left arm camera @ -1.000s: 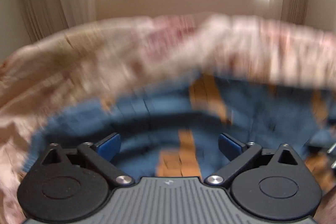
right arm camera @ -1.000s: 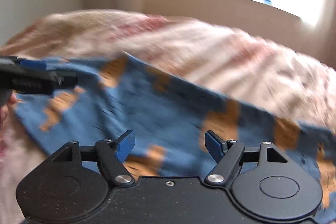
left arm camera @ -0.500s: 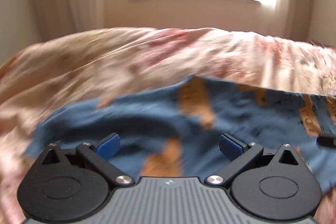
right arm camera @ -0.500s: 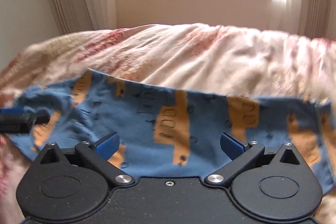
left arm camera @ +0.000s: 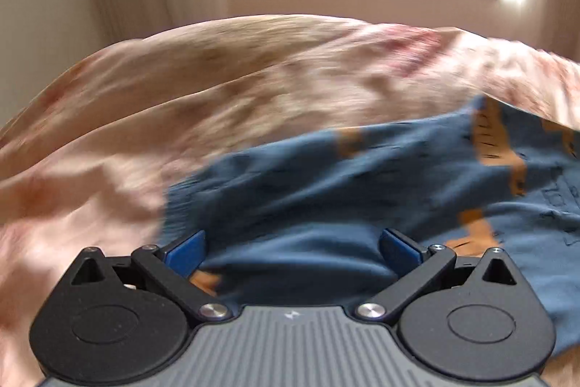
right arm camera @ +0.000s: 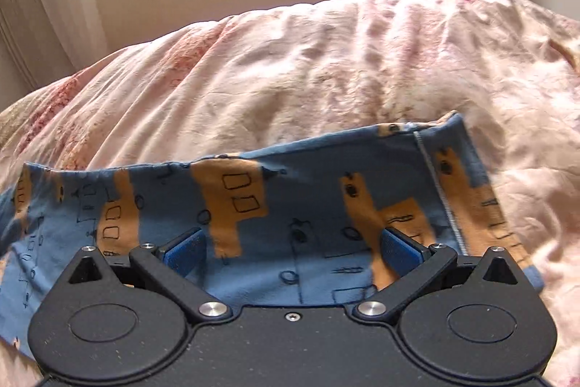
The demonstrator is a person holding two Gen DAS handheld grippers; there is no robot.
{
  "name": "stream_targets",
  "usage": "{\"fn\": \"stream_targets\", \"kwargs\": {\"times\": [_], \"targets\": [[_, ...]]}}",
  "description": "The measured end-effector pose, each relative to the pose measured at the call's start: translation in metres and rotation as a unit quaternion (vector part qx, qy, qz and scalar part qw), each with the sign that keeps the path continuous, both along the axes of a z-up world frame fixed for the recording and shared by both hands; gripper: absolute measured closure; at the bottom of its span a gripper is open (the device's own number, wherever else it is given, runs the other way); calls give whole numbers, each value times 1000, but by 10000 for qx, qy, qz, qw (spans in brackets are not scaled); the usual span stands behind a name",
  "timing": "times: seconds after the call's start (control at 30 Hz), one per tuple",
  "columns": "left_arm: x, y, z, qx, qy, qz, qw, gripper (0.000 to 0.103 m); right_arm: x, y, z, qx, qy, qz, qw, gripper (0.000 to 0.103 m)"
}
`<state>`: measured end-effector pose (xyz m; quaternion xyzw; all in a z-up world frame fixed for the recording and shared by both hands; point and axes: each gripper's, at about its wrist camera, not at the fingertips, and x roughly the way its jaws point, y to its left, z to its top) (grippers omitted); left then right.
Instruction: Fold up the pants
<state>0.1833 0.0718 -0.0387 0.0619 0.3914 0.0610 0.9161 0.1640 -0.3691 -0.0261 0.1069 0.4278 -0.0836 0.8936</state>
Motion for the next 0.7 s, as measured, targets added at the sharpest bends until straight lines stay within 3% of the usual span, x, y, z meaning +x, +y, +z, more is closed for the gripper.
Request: {"fn": "stream_targets", "kwargs": {"times": [0.1, 0.17, 0.23, 0.3, 0.37, 0.43, 0.5, 0.6, 0.7], "targets": [[-15, -13, 19, 187, -181, 115, 9996, 0, -9, 9, 13, 2, -198, 144, 9997, 1], [-23, -35, 23, 52, -317, -345, 9989, 0, -15, 19, 19, 339, -340, 560, 9973, 1], [-26, -64, 15, 300, -67, -716, 9970, 0, -12, 34, 15, 377, -19, 1257, 9913, 1], [-27, -85, -5, 1012, 428, -821, 9906, 0, -10, 48, 2, -249, 387, 1677, 9848, 1], [-28, -84, -14, 1221, 395, -900, 9876, 0, -13, 47, -3, -727, 439, 1898, 9781, 1], [-27, -75, -6, 1199, 606, -702, 9884, 0, -15, 23, -3, -501, 470, 1901, 9794, 1], [-23, -66, 5, 1448, 814, -407, 9853, 0, -25, -9, -2, -313, 423, 1995, 9785, 1], [-18, -77, 23, 1762, 660, -201, 9819, 0, -54, -59, 16, -34, -47, 1799, 9837, 1], [-8, -124, 30, 1372, 558, -605, 9871, 0, -84, -98, 32, 200, -684, 1216, 9900, 1]]}}
